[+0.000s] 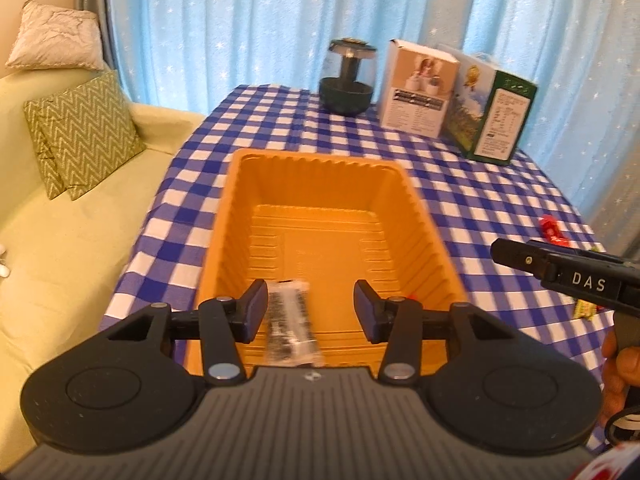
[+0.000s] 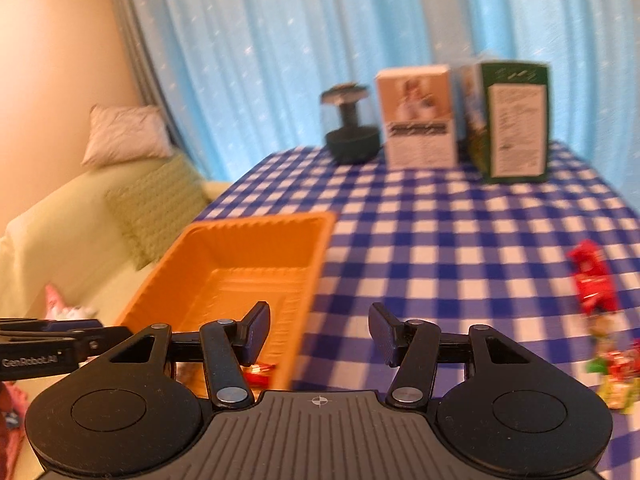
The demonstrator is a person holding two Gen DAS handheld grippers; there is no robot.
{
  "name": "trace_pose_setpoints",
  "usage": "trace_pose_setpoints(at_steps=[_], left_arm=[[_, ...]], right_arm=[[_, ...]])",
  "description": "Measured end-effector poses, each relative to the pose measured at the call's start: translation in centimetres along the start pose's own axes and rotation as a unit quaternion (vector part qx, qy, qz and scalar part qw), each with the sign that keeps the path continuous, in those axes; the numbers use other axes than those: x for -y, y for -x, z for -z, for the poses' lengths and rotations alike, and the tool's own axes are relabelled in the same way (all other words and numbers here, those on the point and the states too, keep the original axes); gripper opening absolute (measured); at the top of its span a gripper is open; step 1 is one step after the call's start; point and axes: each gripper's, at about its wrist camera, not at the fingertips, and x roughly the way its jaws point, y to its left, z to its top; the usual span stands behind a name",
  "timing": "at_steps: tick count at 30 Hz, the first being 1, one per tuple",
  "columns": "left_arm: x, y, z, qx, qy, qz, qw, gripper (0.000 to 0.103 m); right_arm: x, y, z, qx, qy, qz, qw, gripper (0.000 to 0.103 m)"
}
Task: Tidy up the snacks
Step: 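Grasp the yellow-green packet with the left gripper while the right gripper grasps the white-green snack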
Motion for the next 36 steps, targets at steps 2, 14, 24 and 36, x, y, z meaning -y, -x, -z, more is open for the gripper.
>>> trace_pose_setpoints(at_steps=[2, 14, 24, 36], left_arm=[[1.1, 0.5, -0.1, 0.004, -0.004, 0.011, 0.9999, 0.044], [9.6, 3.4, -0.6, 0.024, -0.035, 0.088, 0.9952, 0.047], [17.5, 2.6, 1.2, 0.002, -0.074, 0.137, 0.9877, 0.049], [25.6, -2.8, 3.7, -0.031, -0.101, 0.176, 0.9788, 0.052]], right_arm=[[0.7, 1.3, 0.0, 0.012, -0.001, 0.012, 1.0, 0.055], [6.8, 9.6, 2.8, 0.052, -0.021, 0.105, 0.993, 0.055], [13.6, 14.0, 6.4, 0.036, -0.05, 0.164, 0.984, 0.055], [20.9, 15.5, 7.0, 0.03, -0.084, 0.198, 0.976, 0.055]])
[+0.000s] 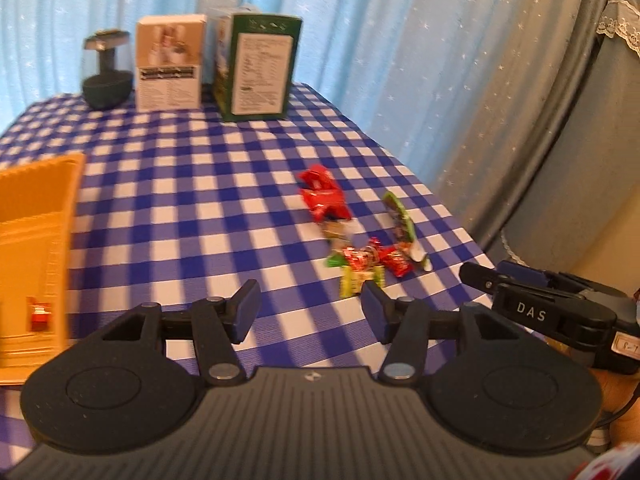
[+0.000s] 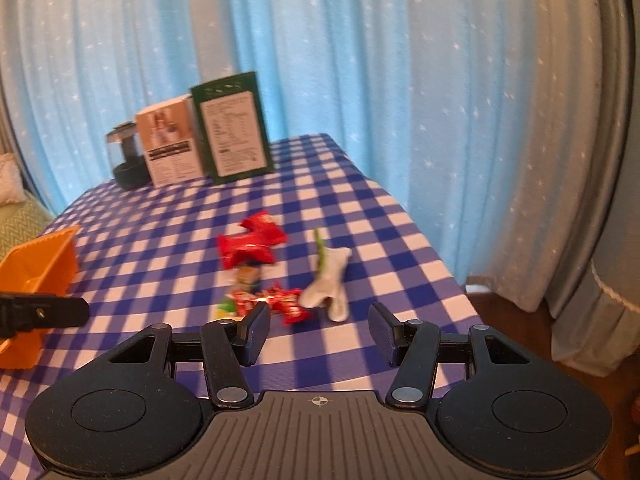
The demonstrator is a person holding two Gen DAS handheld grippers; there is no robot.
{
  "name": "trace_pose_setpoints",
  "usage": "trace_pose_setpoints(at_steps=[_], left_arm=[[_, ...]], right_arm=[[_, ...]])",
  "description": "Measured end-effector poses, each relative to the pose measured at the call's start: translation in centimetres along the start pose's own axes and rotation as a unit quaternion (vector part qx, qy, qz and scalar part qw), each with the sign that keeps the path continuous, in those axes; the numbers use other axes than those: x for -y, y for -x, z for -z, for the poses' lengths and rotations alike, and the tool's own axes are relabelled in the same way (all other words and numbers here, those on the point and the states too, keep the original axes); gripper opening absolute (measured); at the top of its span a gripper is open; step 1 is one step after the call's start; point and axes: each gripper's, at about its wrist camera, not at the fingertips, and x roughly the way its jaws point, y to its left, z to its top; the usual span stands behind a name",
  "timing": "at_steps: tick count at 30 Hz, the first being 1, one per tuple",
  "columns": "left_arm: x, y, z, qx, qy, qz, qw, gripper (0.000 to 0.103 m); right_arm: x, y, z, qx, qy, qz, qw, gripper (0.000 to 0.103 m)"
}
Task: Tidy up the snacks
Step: 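Grasp the yellow-green packet with the left gripper while the right gripper grasps the white-green snack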
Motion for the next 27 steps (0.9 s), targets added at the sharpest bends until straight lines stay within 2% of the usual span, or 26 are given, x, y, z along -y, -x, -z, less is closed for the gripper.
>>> trace_pose_setpoints(at_steps=[5, 9, 14, 21, 26, 27], left_arm=[[1.6, -3.3, 0.3, -0.003, -0.002, 0.009, 1.0, 0.053], [2.4, -5.9, 1.1, -0.008, -0.001, 0.016, 0.9998, 0.059], [3.7, -8.9, 1.7, -0.014, -0.009, 0.01, 0.9998, 0.059], [5.6, -11.0, 2.5, 0.011, -0.033, -0.015, 0.9993, 0.059], [6.5, -12.1, 2.8, 0.022, -0.052, -0.026, 0.9981, 0.055], [6.5, -12.3, 2.8, 0.019, -0.051, -0.028, 0.9981, 0.05]], right_arm=[[1.4, -2.0, -0.4, -0.016, -0.006, -0.004, 1.0, 0.055], [2.4, -3.2, -0.5, -0.025, -0.021, 0.003, 0.999, 0.055], [3.4, -4.0, -0.7, -0.031, -0.039, 0.007, 0.999, 0.055], [5.0, -4.7, -0.9, -0.039, -0.059, 0.023, 0.997, 0.055], [5.2, -5.1, -0.9, -0.045, -0.059, 0.027, 0.997, 0.055], [5.2, -5.1, -0.9, -0.046, -0.058, 0.028, 0.997, 0.055]])
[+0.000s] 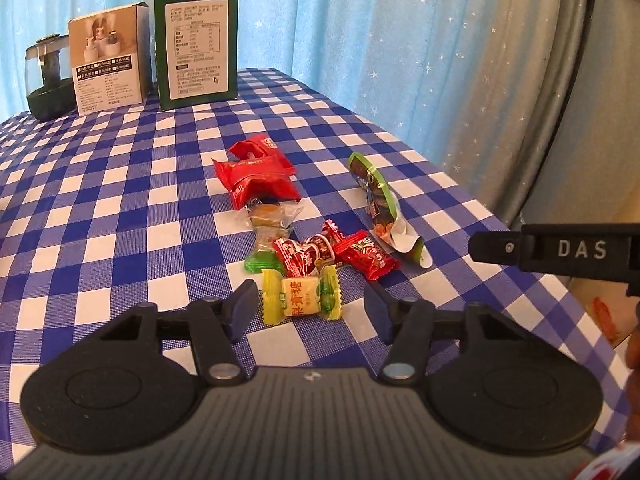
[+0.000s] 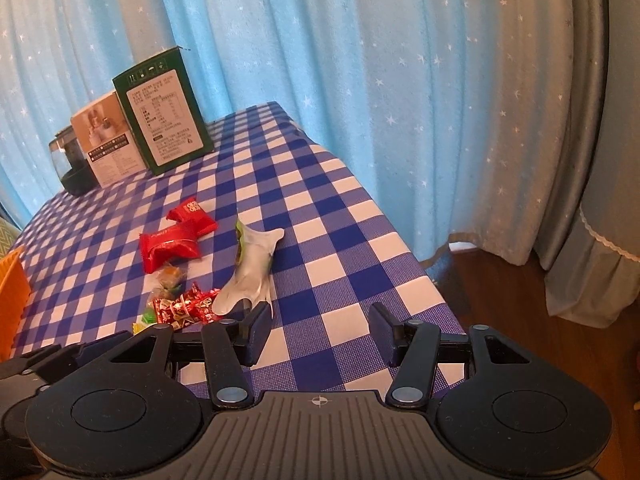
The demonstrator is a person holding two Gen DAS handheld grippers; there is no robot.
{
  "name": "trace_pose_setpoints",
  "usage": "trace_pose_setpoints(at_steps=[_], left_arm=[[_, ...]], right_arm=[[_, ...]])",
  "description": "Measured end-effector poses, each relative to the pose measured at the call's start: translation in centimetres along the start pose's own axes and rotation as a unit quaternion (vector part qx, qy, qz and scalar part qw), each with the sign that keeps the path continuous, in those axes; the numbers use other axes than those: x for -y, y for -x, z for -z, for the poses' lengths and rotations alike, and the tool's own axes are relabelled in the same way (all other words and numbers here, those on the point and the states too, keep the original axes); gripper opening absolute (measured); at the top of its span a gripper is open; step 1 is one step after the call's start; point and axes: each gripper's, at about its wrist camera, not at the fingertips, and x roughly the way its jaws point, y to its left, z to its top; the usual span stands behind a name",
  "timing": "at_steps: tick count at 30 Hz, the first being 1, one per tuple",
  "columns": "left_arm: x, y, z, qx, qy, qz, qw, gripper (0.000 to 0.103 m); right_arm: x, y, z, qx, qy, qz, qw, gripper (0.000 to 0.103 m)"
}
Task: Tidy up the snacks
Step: 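Grasp the yellow-green packet with the left gripper while the right gripper grasps the white-green snack, then carry both held snacks over the orange tray and open both grippers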
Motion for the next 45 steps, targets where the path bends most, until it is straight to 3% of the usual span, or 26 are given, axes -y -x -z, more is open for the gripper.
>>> trace_pose_setpoints(at_steps=[1, 7, 17, 23, 25, 27, 29, 35, 45], left_arm=[[-0.1, -0.2, 0.0, -0.005, 0.003, -0.002, 1.0, 0.042], [-1.0, 0.5, 0.0, 0.001, -0.002, -0.005, 1.0, 0.024], [-5.1, 2.1, -0.1, -0.006, 0.017, -0.026, 0.9995, 0.022], [-6.5, 2.7, 0.0, -0.004, 0.032, -0.027, 0.9991, 0.022], [-6.8, 2.8, 0.1, -0.004, 0.036, -0.025, 0.999, 0.022], [-6.9, 2.9, 0.1, -0.005, 0.038, -0.023, 0.999, 0.022], [-7.1, 2.9, 0.2, -0.005, 0.041, -0.022, 0.9989, 0.022], [-7.2, 3.2, 0.2, -0.002, 0.046, -0.02, 0.9988, 0.022], [-7.3, 5.2, 0.6, 0.005, 0.048, -0.021, 0.9986, 0.022]], right_arm=[[-0.1, -0.1, 0.0, -0.001, 0.001, 0.0, 1.0, 0.055], [-0.6, -0.7, 0.0, -0.004, 0.01, -0.005, 1.0, 0.055], [-2.0, -3.4, -1.9, 0.001, 0.012, -0.054, 0.998, 0.055], [-3.0, -6.3, -3.0, -0.013, 0.007, -0.061, 0.998, 0.054], [-3.2, -7.1, -3.1, -0.019, 0.01, -0.057, 0.998, 0.051], [-3.6, -8.0, -3.2, -0.029, 0.021, -0.054, 0.998, 0.036], [-3.9, -8.3, -3.1, -0.027, 0.033, -0.045, 0.998, 0.034], [-5.0, -8.5, -2.7, -0.025, 0.074, -0.021, 0.997, 0.027], [-5.3, -4.7, -2.6, 0.016, 0.06, -0.023, 0.998, 0.026]])
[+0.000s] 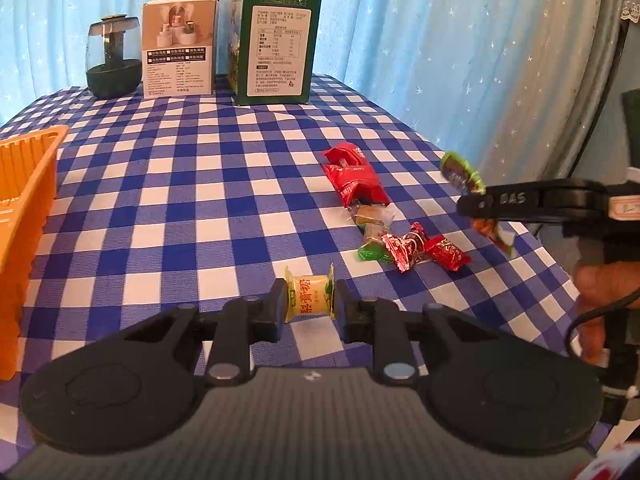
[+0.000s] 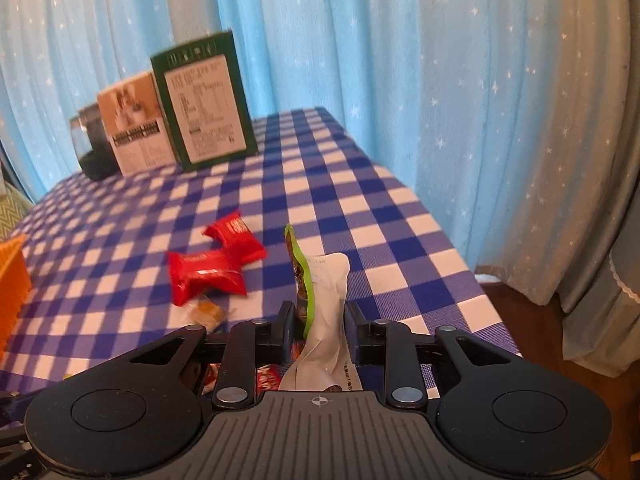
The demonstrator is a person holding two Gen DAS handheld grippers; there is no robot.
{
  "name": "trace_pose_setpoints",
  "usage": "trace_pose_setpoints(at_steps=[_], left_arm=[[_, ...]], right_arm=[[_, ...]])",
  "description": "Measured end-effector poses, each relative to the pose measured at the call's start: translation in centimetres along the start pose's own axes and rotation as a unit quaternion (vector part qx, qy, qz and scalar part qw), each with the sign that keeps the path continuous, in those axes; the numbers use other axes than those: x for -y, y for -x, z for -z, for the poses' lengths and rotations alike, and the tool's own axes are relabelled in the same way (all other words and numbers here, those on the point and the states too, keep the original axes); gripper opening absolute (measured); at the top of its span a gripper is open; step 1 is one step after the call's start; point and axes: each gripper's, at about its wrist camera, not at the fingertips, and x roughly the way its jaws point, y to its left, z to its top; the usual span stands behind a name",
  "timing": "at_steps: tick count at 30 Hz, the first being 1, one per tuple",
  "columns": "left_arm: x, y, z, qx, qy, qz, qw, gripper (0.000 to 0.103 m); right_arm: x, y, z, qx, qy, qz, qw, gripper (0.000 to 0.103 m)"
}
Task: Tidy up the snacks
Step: 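Carry both held snacks over the orange tray and open both grippers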
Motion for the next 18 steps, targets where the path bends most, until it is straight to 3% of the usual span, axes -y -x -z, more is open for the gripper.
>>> trace_pose_setpoints(at_steps=[18], left_arm=[[-1.6, 9.2, 0.4, 0.013, 0.017, -0.016, 0.9996, 0.022]], right_arm=[[-4.4, 9.6, 4.7, -0.013, -0.049, -0.05, 0.997, 0.026]])
